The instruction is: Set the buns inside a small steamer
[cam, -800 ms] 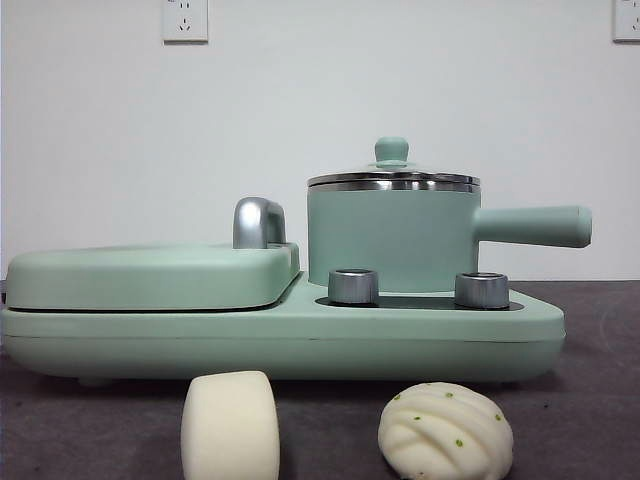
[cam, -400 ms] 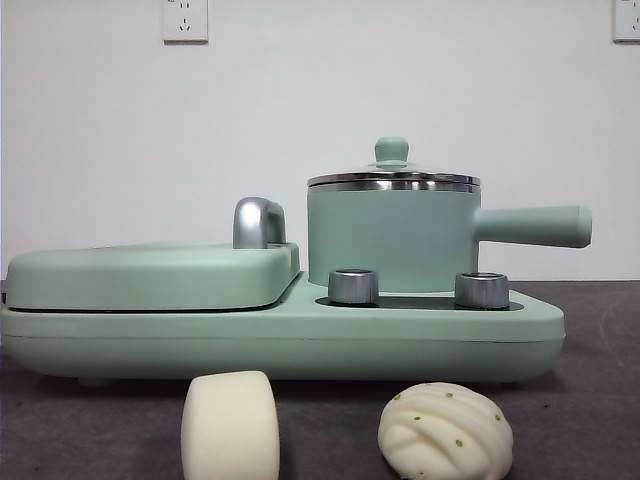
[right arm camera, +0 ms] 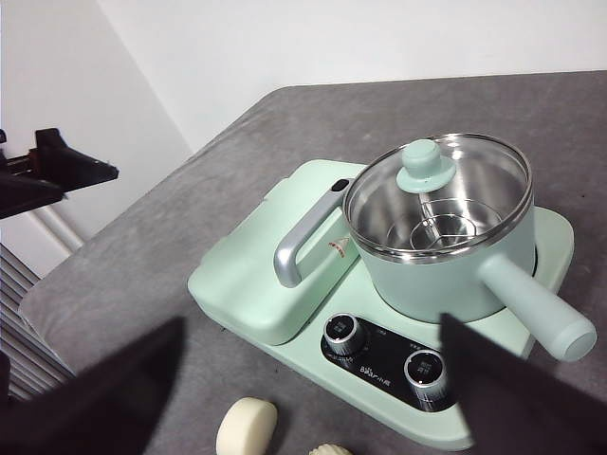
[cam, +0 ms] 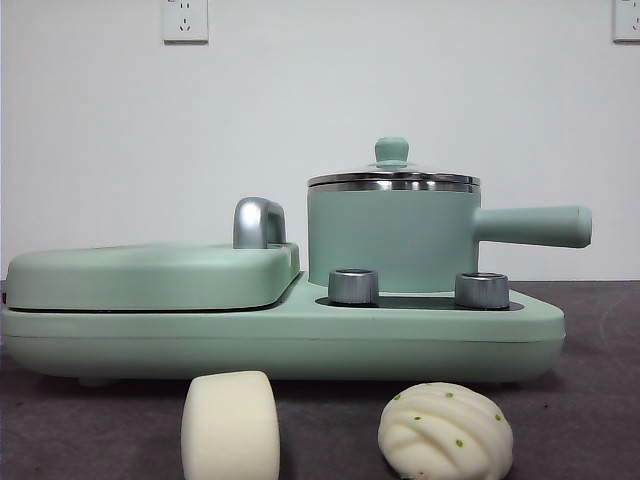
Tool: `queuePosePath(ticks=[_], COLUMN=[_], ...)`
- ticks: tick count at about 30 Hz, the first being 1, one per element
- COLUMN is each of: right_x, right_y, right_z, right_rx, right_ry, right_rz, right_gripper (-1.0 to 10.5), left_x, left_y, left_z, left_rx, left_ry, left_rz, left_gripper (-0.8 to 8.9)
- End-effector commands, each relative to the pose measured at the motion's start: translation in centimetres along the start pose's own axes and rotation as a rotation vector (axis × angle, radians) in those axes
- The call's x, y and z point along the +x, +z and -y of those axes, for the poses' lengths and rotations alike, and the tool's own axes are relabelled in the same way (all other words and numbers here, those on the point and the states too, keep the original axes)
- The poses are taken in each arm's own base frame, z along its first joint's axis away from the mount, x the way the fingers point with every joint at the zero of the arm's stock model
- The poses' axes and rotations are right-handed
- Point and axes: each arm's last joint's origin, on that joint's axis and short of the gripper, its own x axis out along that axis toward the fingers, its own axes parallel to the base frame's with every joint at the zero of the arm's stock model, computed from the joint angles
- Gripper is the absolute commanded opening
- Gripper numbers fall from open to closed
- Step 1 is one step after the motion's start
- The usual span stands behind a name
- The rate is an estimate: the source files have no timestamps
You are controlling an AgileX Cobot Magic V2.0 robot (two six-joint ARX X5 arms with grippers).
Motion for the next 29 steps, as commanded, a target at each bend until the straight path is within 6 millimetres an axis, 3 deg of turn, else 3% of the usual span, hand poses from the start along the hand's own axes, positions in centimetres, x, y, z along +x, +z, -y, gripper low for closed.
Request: queuePosePath(ticks=[1, 7, 15, 21, 29], right_x=[-0.2, -0.2, -0.2, -0.2, -0.2], right_y=[0.4, 0.4, 0.4, 0.4, 0.4], right_z=[-0.3, -0.3, -0.3, -0.3, -0.3], right_rx=[-0.024, 0.003, 0.004, 0.004, 0.006], right_ry=[0.007, 0.01, 0.01, 0.009, 0.01], right_rz=[0.015, 0.015, 0.015, 0.015, 0.015], right_gripper=[5.0, 5.0, 5.0, 5.0, 5.0], left_x=[-0.1, 0.6, 3.7, 7.5, 14.2], left_y=[0.5, 1.1, 3.4, 6.5, 10.5], left_z=[0.2, -0.2, -1.9, -3.5, -5.1], left_rx=[0.012, -0.02, -0.043, -0.031, -0.02], left_ry=[-0.009, -0.015, -0.01, -0.002, -0.02], left_rz=[0.015, 0.044, -0.018, -0.068, -0.141], left_gripper=[5.09, 4.98, 4.98, 4.98, 4.98])
